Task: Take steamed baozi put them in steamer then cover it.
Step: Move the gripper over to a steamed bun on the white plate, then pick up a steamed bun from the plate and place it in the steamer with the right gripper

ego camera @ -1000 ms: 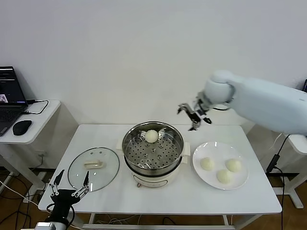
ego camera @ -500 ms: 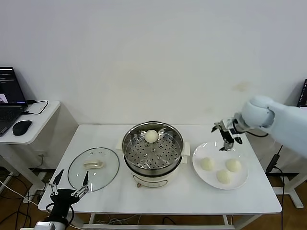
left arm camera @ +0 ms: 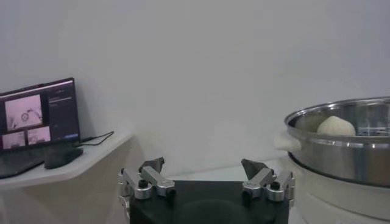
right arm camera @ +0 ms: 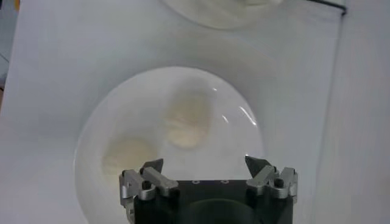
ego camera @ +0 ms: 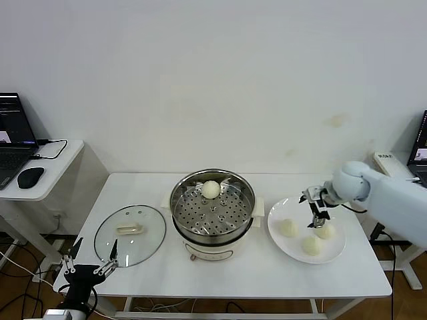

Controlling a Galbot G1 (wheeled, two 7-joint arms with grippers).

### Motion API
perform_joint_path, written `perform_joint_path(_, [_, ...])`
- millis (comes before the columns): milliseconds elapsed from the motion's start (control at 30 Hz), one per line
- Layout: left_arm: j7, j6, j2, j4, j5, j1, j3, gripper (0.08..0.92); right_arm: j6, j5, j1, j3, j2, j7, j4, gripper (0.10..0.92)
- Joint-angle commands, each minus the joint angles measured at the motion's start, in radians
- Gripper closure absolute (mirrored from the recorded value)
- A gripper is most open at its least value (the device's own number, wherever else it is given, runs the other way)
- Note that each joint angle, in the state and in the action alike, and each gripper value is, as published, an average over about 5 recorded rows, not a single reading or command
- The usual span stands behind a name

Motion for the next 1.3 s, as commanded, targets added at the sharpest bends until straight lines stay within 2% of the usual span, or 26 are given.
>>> perform_joint_path(33, [0.001, -0.001, 0.001, 0.005, -0.001, 0.000, -0.007, 0.177, -0.001, -0.022, -0.095, 0.050, 0.070, 0.006, -0.070, 0.203])
perform_joint_path(400, [0.002, -0.001, -0.002, 0.008, -0.002, -0.003, -0.009, 0.177, 0.001, -0.056, -0.136, 0.069, 0.132, 0.026, -0.125, 0.226])
perform_joint_path(733, [0.002, -0.003, -0.006, 0.011, -0.003, -0.002, -0.010, 0.177, -0.010, -0.073, -0.141, 0.081, 0.149, 0.027, -0.150, 0.333])
perform_joint_path(1067, [0.004, -0.004, -0.010, 0.008, -0.003, 0.001, -0.008, 0.177, -0.013, -0.083, -0.155, 0.098, 0.151, 0.026, -0.172, 0.387])
perform_joint_path(1300, [0.003, -0.004, -0.013, 0.005, -0.003, 0.002, -0.009, 0.177, -0.012, -0.077, -0.140, 0.103, 0.144, 0.022, -0.161, 0.472])
